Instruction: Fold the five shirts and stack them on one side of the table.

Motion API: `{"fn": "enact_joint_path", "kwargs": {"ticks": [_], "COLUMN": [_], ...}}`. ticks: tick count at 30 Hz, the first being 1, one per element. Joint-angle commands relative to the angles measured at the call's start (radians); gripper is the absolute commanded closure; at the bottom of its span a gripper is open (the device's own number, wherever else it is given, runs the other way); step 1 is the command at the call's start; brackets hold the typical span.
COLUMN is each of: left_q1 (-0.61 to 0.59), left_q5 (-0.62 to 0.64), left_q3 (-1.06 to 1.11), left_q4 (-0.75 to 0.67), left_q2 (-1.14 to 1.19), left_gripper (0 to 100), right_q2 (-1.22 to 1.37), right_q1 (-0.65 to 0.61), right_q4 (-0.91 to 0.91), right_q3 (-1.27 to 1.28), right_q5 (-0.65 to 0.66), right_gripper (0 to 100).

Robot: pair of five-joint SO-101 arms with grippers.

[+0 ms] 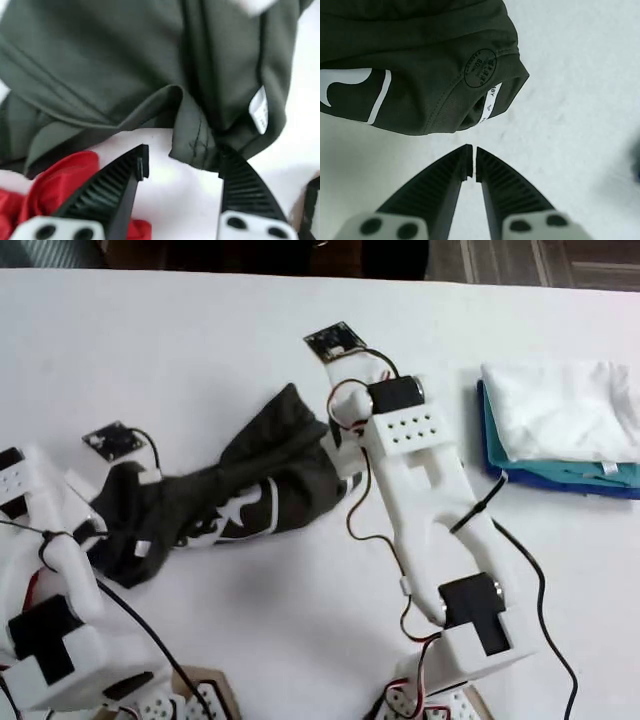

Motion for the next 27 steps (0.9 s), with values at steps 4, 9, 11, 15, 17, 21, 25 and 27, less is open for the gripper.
{"fn": "enact_joint_path", "kwargs": {"ticks": [4, 9, 11, 15, 17, 21, 25, 27], "left_q1": [-0.002, -0.002, -0.002, -0.005, -0.009, -0.091, -0.184, -0.213], "left_q5": [-0.005, -0.009, -0.009, -0.005, -0.005, -0.017, -0.163, -0.227], "left_q3": [-0.002, -0.012, -0.016, -0.065, -0.114, -0.166, -0.147, -0.099], "left_q4": [0.02, 0.106, 0.129, 0.212, 0.298, 0.405, 0.396, 0.327], "left_q2": [0.094, 0.098, 0.098, 0.097, 0.083, 0.003, -0.087, -0.106], "left_gripper": [76, 93, 98, 97, 97, 97, 97, 97], "right_q2": [-0.005, -0.005, -0.005, -0.005, -0.005, -0.005, -0.005, -0.005], "right_q1": [0.002, 0.002, 0.001, 0.001, 0.002, 0.002, 0.001, -0.001], "right_q4": [-0.004, -0.008, -0.01, -0.01, -0.01, -0.005, -0.005, -0.005], "right_q3": [-0.012, -0.012, -0.012, -0.012, -0.012, -0.012, -0.012, -0.014], "right_q5": [-0.002, -0.003, -0.005, -0.005, -0.005, -0.003, -0.002, -0.002], "right_gripper": [97.8, 97.8, 97.8, 97.8, 97.8, 97.8, 97.8, 97.8]}}
